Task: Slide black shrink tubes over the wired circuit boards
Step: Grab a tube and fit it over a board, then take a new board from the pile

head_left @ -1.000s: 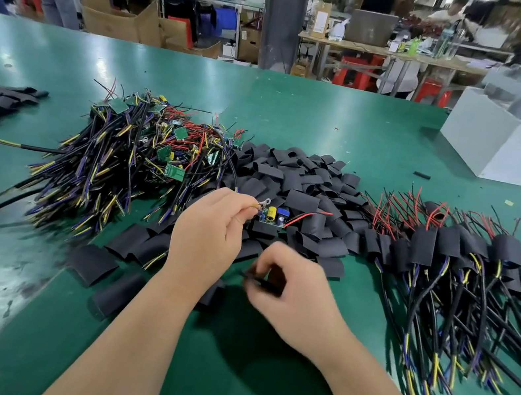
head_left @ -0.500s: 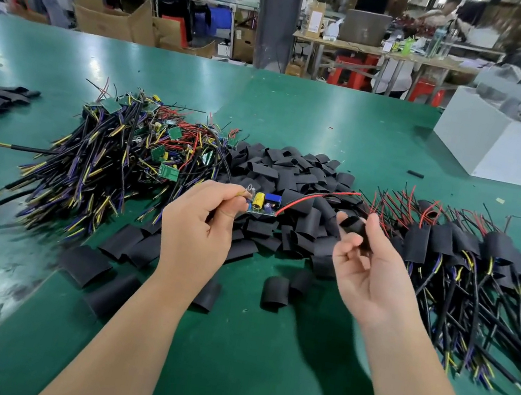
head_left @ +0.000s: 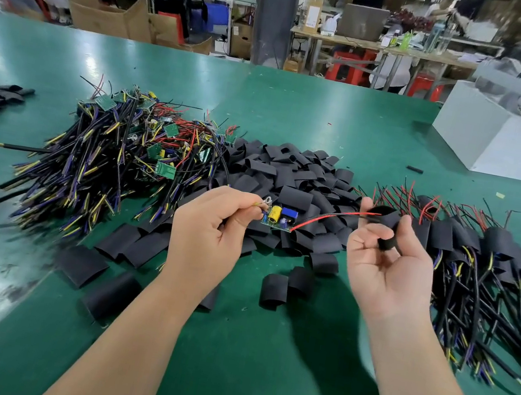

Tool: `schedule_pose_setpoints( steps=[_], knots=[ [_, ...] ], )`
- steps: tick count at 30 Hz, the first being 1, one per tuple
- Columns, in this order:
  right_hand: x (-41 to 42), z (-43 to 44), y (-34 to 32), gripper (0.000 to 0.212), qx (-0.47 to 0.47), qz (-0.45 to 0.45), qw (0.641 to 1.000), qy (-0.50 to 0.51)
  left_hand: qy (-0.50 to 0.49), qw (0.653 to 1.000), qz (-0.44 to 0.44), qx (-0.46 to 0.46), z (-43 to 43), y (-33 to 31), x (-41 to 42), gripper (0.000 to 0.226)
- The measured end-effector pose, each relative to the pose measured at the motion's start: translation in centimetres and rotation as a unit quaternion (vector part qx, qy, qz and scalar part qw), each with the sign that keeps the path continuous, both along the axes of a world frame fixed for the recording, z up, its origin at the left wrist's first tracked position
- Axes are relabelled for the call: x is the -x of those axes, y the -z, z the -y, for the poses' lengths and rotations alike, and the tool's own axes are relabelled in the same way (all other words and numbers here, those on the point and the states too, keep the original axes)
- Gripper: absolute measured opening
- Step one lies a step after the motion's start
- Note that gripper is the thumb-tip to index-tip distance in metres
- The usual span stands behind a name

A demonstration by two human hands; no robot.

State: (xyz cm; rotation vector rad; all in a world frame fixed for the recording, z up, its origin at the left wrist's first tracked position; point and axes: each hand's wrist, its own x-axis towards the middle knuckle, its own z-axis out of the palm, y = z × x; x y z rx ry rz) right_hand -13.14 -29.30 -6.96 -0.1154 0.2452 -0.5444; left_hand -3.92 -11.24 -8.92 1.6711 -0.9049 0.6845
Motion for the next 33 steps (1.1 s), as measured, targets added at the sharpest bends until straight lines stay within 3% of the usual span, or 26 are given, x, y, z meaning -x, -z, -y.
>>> schedule_pose_setpoints(
  steps=[6, 14, 33],
  knots=[
    [0.2, 0.4, -0.1, 0.019, 0.017, 0.021, 1.000, 0.002, -0.002, 1.000, -0.016, 0.008, 0.0, 0.2, -0.2, 0.014],
    [0.2, 0.2, 0.3, 0.014, 0.054, -0.036, 0.998, 0.011, 0.017, 0.994, -0.083, 0.067, 0.0, -0.4, 0.2, 0.022],
    [0.1, -0.3, -0.4, 0.021, -0.016, -0.035, 0.998, 0.046, 0.024, 0.999, -0.035, 0.001, 0.3, -0.1, 0.4, 0.015]
  ],
)
